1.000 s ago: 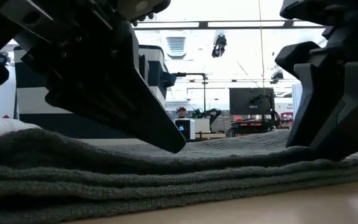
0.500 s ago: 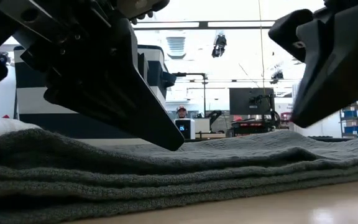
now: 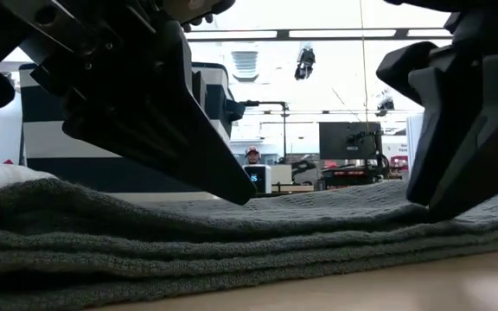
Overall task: Fold towel
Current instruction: Fold the gray kitchen towel
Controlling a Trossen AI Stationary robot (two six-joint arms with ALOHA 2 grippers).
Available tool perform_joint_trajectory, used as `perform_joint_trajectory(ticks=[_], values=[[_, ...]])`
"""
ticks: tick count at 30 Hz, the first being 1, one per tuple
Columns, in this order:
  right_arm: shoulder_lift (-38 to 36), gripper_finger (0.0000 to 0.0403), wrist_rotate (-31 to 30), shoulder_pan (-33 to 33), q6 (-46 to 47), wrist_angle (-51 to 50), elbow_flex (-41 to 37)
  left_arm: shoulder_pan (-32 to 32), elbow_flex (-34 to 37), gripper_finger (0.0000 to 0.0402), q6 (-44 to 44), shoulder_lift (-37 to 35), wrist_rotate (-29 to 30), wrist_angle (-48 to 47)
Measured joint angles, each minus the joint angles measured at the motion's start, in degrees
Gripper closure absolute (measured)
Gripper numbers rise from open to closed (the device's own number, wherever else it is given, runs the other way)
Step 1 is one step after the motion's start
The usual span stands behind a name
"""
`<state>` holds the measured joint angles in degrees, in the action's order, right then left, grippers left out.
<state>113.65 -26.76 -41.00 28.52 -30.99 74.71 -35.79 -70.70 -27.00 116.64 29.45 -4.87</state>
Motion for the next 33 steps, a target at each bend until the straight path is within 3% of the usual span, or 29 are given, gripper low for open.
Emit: perform_joint_trajectory(ticks=[6, 12, 19, 27, 33], values=[[1.4, 0.0272, -2.7, 0.1, 1.3, 0.5, 0.0, 0.0, 0.0, 0.0308, 0.0, 0.0, 0.0, 0.0], [1.7, 0.0253, -6.3, 0.2, 2.4, 0.1, 0.0, 0.0, 0.0, 0.0302, -0.5, 0.0, 0.0, 0.2], [1.7, 0.0291, -6.2, 0.2, 2.4, 0.1, 0.0, 0.0, 0.0, 0.0307, -0.5, 0.0, 0.0, 0.1], [1.7, 0.0392, -3.1, 1.0, 2.3, 0.2, 0.0, 0.0, 0.0, 0.0315, -0.5, 0.0, 0.0, 0.1], [1.2, 0.0398, -1.2, 1.4, 0.9, -0.9, 0.5, 0.0, 0.0, 0.0306, -0.7, -0.1, 0.0, 0.0]])
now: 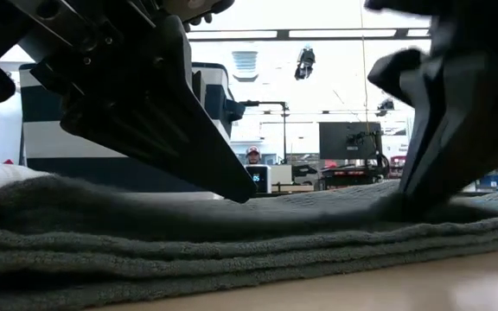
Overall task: Fold towel
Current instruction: Fold the gray kitchen towel
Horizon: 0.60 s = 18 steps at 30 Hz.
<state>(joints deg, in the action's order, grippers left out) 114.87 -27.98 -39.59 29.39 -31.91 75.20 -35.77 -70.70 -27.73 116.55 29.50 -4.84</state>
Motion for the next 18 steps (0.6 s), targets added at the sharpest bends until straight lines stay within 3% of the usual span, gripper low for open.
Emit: perform_joint_trajectory(ticks=[8, 18], values=[[-1.3, 0.0401, 15.4, 0.0, 1.6, 2.2, 3.9, 0.0, 0.0, 0.0295, 0.0, 0.0, 0.0, 0.1], [3.3, 0.0399, 18.5, 0.2, 2.8, 5.1, 3.8, 0.0, 0.0, 0.0303, -0.2, 0.0, 0.0, 0.1]])
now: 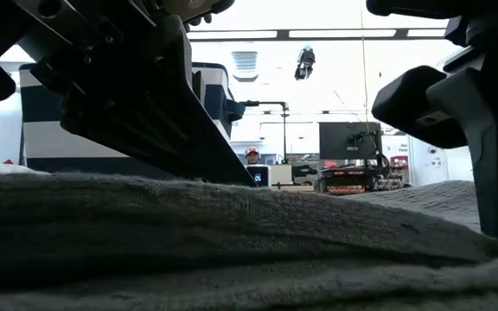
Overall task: Fold towel
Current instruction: Fold the gray kitchen towel
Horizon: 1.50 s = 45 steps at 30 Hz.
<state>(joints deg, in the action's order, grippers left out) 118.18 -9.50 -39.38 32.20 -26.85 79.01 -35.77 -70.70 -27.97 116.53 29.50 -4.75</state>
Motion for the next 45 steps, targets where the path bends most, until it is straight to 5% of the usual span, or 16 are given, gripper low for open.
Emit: perform_joint_trajectory(ticks=[7, 20, 31, 45], values=[[-1.3, 0.0388, 0.8, -0.5, -3.1, 0.9, 0.3, 0.1, 0.0, 0.0303, 0.0, 0.0, 0.1, 0.0], [-2.7, 0.0274, 6.6, -1.8, -5.2, 5.9, 0.9, 1.2, 1.1, 0.0304, -1.7, 0.1, 1.6, -0.2], [-3.4, 0.0234, -5.4, -1.7, 4.0, -11.2, 0.9, 1.4, 1.1, 0.0308, -1.5, 0.2, 1.6, -3.1], [-3.3, 0.0233, -6.2, 2.3, 2.3, -15.6, -4.5, 3.1, 1.1, 0.0296, 0.5, -0.1, 1.7, -3.8]])
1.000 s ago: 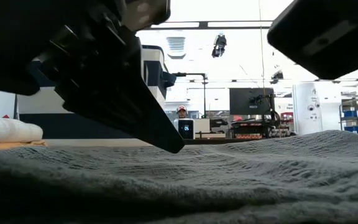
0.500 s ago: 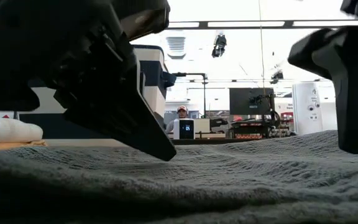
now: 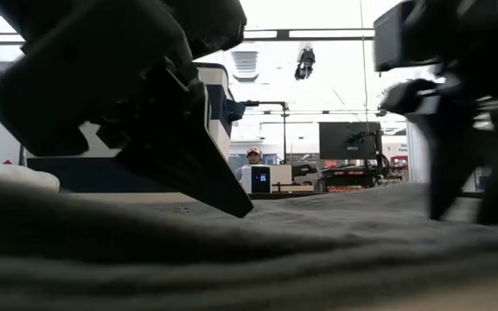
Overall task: Fold towel
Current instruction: Fold the gray kitchen towel
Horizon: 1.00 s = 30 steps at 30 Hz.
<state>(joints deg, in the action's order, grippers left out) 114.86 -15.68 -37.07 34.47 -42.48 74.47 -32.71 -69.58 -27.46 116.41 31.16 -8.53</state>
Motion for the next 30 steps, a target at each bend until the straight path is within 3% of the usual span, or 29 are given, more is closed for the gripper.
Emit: perform_joint_trajectory(ticks=[8, 10, 14, 18, 27, 30], values=[[-2.4, 0.0234, -22.6, 7.0, -19.2, -5.6, -0.4, 0.0, 0.0, 0.0301, -0.1, -0.3, -0.5, -0.7], [-3.5, 0.0235, -24.5, 9.4, -22.4, -6.5, -0.4, 0.0, 0.0, 0.0301, -0.4, -0.3, -0.6, -0.9], [-5.6, 0.0243, -18.3, 12.0, -20.9, -6.2, -0.4, -0.2, 0.0, 0.0299, -0.7, -0.6, -0.6, -0.9], [-7.1, 0.0253, -11.4, 10.5, -15.4, -5.6, -0.5, -0.5, 0.0, 0.0293, -0.9, -0.8, -0.7, 1.3], [-7.1, 0.0271, -11.2, 4.7, -5.8, -1.3, -6.4, -4.4, 0.0, 0.0293, 0.9, 2.4, -6.7, 10.0], [-7.1, 0.0274, -11.5, 4.0, -3.5, 2.0, -9.7, -5.6, 0.0, 0.0297, 1.1, 3.4, -6.2, 10.6]])
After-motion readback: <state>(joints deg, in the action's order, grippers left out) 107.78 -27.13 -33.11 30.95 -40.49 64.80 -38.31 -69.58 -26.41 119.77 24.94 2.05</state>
